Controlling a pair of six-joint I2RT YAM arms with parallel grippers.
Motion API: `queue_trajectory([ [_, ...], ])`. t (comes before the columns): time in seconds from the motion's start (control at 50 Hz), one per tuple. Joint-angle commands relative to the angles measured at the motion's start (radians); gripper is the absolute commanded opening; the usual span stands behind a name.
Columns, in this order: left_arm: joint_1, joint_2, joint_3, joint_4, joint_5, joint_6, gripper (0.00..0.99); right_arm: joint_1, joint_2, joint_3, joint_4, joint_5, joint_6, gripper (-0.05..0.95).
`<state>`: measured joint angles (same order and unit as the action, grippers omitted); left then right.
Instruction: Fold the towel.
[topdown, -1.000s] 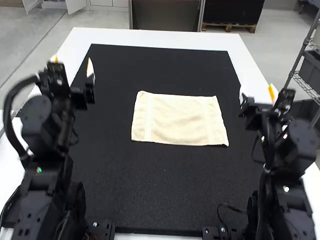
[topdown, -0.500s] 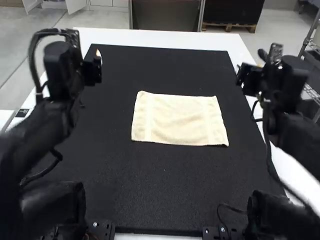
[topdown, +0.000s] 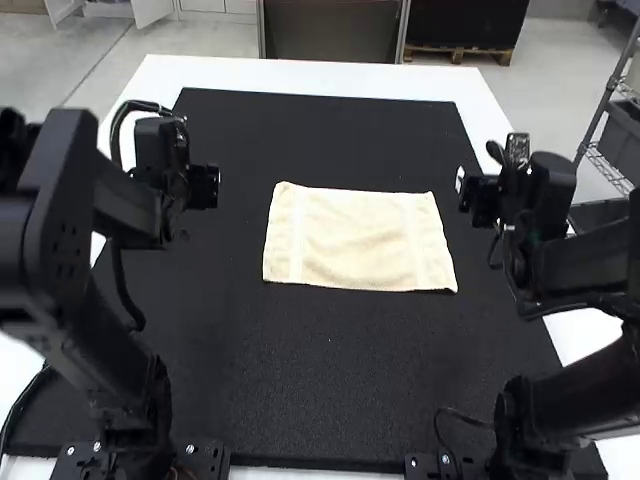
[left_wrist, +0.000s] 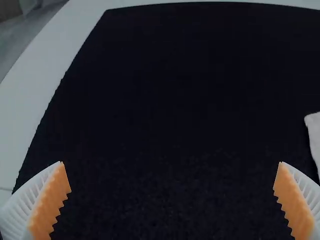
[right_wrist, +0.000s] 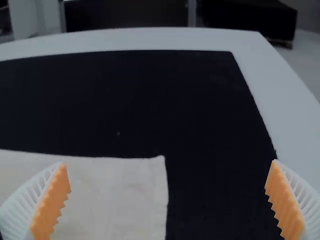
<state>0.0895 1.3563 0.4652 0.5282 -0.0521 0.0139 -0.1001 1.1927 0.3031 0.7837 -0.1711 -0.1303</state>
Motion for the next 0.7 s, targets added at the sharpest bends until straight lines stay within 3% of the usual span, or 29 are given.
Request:
queue_trajectory([
  [0.0,-0.008,0.023,0.024,0.016,0.051,0.017,0.959,-0.001,0.008,0.001,0.002,-0.028,-0.038,0.9],
  [0.08,-0.011,0.033,0.007,0.052,0.063,0.014,0.959,0.0,0.025,0.007,-0.012,-0.018,-0.037,0.91],
  [0.18,-0.047,0.037,-0.007,0.112,0.08,0.011,0.959,-0.004,0.045,0.028,-0.035,-0.013,-0.038,0.91],
  [0.24,-0.071,0.043,0.0,0.108,0.164,-0.045,0.956,-0.001,0.065,0.041,-0.058,-0.047,-0.038,0.91],
  [0.28,-0.083,0.046,0.009,0.096,0.218,-0.078,0.956,0.0,0.084,0.054,-0.077,-0.056,-0.038,0.9],
  [0.36,-0.106,0.064,0.044,0.021,0.293,-0.094,0.956,0.0,0.123,0.088,-0.112,-0.074,-0.037,0.9],
  [0.5,-0.129,0.136,0.108,-0.031,0.34,-0.18,0.954,-0.003,0.191,0.113,-0.11,-0.113,-0.025,0.9],
  [0.62,-0.129,0.185,0.153,-0.086,0.402,-0.193,0.952,0.002,0.216,0.122,-0.109,-0.142,-0.012,0.9],
  [0.68,-0.129,0.202,0.165,-0.089,0.405,-0.196,0.952,0.002,0.217,0.128,-0.109,-0.146,-0.009,0.9],
])
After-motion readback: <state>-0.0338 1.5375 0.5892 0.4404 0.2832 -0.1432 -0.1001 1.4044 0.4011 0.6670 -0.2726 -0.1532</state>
